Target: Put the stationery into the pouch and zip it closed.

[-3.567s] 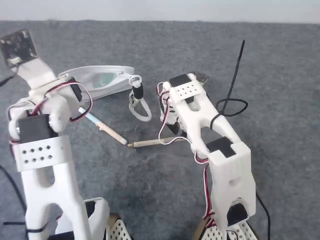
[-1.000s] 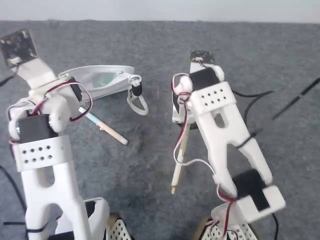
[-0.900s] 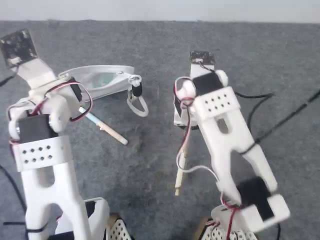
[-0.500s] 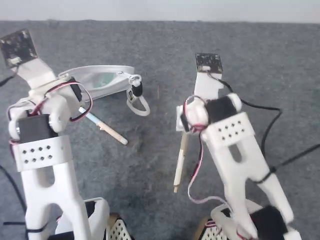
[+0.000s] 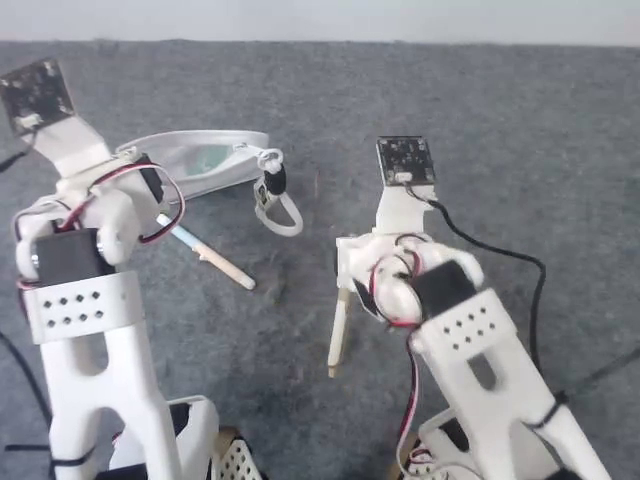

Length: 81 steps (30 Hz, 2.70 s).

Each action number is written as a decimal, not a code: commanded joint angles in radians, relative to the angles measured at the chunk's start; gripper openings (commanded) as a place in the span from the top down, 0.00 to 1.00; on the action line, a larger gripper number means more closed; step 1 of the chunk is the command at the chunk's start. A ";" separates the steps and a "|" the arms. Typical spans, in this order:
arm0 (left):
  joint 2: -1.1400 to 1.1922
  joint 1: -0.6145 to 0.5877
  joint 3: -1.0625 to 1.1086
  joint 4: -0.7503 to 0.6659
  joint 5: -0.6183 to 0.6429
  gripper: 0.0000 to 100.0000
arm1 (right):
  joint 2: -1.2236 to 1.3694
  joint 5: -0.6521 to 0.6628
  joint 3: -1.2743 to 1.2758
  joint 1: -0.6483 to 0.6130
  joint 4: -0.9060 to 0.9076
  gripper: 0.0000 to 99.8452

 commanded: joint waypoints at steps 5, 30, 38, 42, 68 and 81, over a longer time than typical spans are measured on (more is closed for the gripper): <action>0.000 -0.002 -0.007 -0.020 0.005 0.99 | -0.183 0.014 0.126 -0.076 -0.142 0.99; 0.000 0.002 -0.007 -0.021 0.005 0.99 | -0.625 0.035 0.460 -0.120 -0.707 0.99; 0.000 0.002 -0.007 -0.018 0.005 0.99 | -0.624 0.210 0.460 -0.202 -0.984 0.99; -0.005 0.002 0.004 -0.025 0.005 0.99 | -0.624 0.299 0.460 -0.216 -1.089 0.99; -0.005 0.002 0.002 -0.026 0.005 0.99 | -0.147 0.442 0.331 -0.216 -1.646 0.99; -0.005 0.000 0.002 -0.026 0.005 0.99 | -0.145 0.445 0.285 -0.213 -1.778 0.99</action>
